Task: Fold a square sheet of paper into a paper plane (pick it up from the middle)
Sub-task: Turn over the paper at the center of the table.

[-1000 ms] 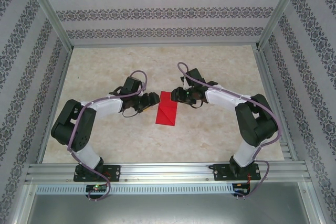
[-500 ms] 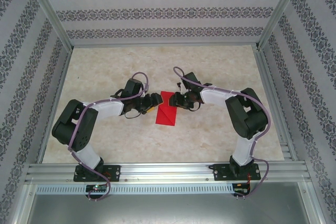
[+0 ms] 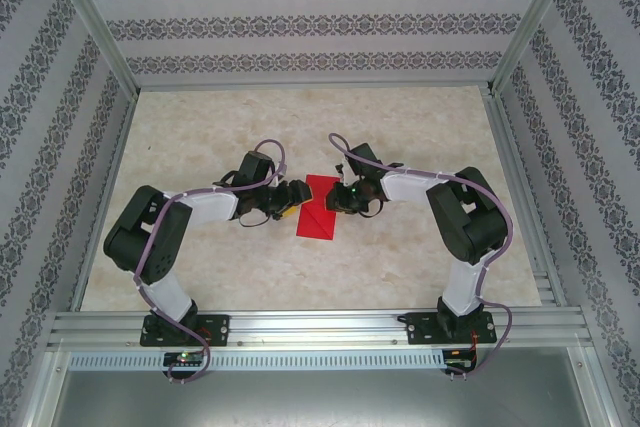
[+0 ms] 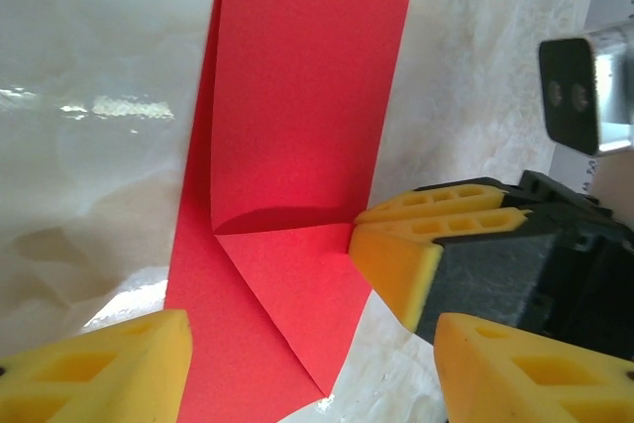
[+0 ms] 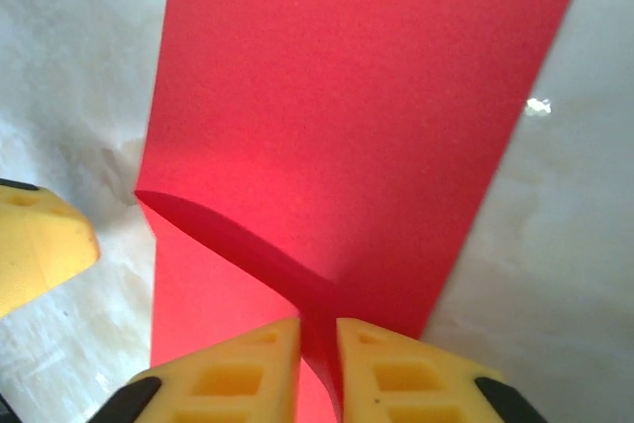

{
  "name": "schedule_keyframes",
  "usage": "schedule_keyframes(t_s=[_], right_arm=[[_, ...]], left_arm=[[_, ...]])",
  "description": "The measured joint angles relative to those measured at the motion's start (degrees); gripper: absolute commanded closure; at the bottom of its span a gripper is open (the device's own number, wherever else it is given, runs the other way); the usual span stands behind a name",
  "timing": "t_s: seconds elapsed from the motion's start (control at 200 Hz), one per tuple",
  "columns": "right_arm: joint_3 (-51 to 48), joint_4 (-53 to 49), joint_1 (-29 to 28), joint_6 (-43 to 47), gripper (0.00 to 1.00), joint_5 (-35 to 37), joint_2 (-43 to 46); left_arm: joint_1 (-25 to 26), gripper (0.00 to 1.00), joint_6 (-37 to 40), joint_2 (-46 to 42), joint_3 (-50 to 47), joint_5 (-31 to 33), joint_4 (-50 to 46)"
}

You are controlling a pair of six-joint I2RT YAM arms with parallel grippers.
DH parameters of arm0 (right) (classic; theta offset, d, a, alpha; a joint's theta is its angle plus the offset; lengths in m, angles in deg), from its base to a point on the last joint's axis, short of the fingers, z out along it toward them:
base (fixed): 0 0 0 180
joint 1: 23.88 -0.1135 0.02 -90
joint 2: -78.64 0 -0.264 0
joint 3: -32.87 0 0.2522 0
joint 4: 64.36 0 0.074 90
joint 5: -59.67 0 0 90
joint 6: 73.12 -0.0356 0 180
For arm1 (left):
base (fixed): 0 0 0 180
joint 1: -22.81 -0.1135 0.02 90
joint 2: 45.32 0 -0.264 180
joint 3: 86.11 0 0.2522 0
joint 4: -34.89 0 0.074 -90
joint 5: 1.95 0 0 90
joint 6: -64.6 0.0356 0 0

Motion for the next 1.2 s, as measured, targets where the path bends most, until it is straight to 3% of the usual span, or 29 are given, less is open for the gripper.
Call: schedule_keyframes(t_s=[0.205,0.804,0.899,1.199], right_arm=[[-0.9,0.4,0.8,-0.2,0.92,-0.2,0.7],[-1.2,1.3,1.4,-0.5,0.90,-0.8,1.4],[-1.2,1.6,1.4,-0.7,0.85,-0.9,1.4],[-4.0,2.2,4.0,-3.7,0.59,-1.0,6.6]], left_arm=[[0.4,0.42,-0.1,2.0,-0.4,-2.3,2.6],[2.0,0.61,-0.1,6.1,1.3,-4.8,4.3],[2.1,0.67,-0.2,6.5,1.4,-4.8,4.3],[2.3,0.84,-0.7,7.3,1.4,-4.7,5.5]])
